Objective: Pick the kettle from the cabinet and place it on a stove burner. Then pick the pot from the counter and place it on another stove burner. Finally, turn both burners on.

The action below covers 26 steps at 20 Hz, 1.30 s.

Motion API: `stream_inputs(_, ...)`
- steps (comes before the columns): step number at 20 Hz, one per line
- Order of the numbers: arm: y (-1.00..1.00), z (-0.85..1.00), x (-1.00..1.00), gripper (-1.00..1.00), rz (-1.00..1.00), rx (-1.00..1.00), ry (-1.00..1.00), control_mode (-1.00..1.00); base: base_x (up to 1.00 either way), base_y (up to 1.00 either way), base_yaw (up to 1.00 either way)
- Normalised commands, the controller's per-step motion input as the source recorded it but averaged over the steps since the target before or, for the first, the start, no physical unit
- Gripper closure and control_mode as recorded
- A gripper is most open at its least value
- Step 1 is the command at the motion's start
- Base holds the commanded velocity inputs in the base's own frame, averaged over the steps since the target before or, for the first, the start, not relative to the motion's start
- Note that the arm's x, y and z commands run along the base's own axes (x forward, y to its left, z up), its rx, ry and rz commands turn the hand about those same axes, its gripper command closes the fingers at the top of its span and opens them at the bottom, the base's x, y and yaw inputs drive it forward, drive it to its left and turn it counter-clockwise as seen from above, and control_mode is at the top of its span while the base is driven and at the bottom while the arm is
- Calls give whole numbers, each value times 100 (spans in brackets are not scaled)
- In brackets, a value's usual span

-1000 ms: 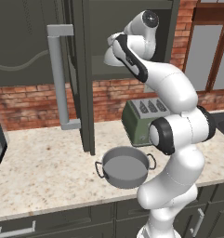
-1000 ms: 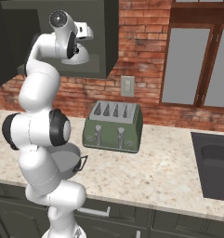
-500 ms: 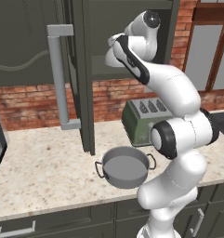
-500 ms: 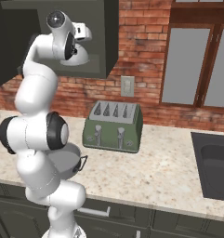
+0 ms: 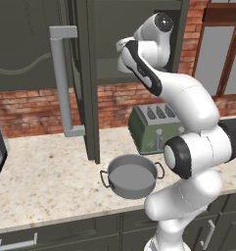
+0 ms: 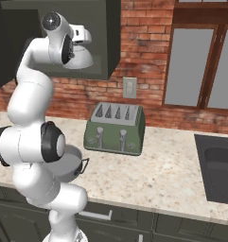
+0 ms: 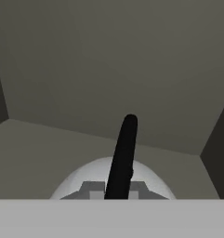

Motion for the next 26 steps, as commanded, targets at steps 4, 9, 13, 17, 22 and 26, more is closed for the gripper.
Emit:
stream_inputs(4, 2, -6, -35, 100, -2, 0, 0, -100, 0, 0, 0)
stream_inputs(9, 2, -5, -37, 100, -3, 0, 0, -100, 0, 0, 0)
stream_inputs(13, 1, -5, -40, 100, -3, 0, 0, -100, 0, 0, 0)
stream_inputs(17, 2, -3, -38, 100, -3, 0, 0, -100, 0, 0, 0)
stream_inputs(22, 1, -3, -37, 100, -3, 0, 0, -100, 0, 0, 0)
stream_inputs(26, 1, -4, -38, 100, -3, 0, 0, -100, 0, 0, 0)
